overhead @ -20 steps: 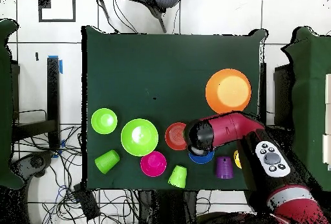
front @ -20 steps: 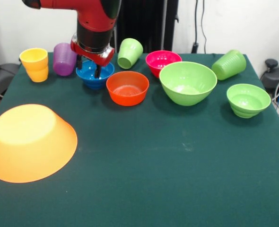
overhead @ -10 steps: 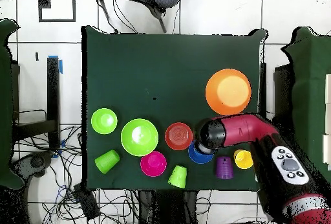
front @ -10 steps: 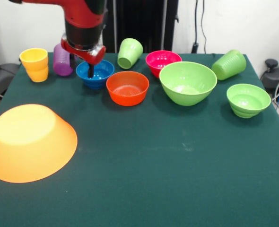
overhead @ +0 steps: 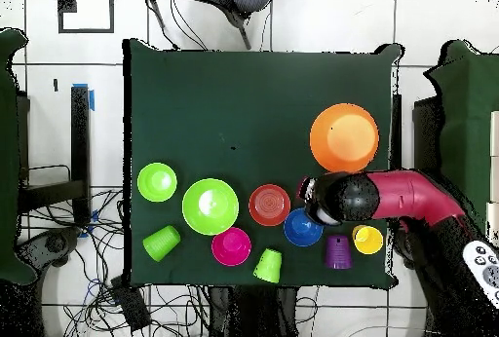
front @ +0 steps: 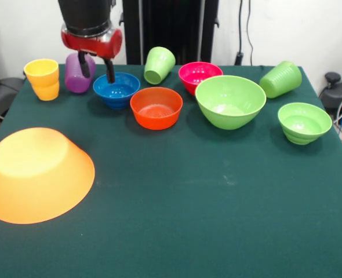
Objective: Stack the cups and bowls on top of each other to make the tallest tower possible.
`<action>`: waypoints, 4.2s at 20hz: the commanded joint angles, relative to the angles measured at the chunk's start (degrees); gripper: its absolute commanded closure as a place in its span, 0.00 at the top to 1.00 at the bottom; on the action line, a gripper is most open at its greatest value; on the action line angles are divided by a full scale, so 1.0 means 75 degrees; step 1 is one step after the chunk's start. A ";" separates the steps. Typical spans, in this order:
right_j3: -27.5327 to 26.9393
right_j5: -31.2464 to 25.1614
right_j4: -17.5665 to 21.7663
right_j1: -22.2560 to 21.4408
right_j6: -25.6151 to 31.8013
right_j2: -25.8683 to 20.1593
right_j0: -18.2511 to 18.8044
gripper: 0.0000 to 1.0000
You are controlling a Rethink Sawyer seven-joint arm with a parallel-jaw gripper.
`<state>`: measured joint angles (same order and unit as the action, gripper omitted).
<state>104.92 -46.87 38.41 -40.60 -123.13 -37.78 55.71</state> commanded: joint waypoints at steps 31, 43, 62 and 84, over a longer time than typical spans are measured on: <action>-0.0036 -0.1272 0.2756 0.1436 0.6853 -0.0825 -0.0430 1.00; 0.0226 -0.0992 0.2909 0.0943 0.7276 -0.1003 -0.0339 1.00; -0.0209 0.0370 0.4064 0.2328 0.6025 -0.0554 -0.0635 1.00; -0.0515 0.0751 0.4512 0.2592 0.5603 -0.0032 -0.0960 1.00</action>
<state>107.07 -43.84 67.07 -23.50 -87.55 -42.16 52.14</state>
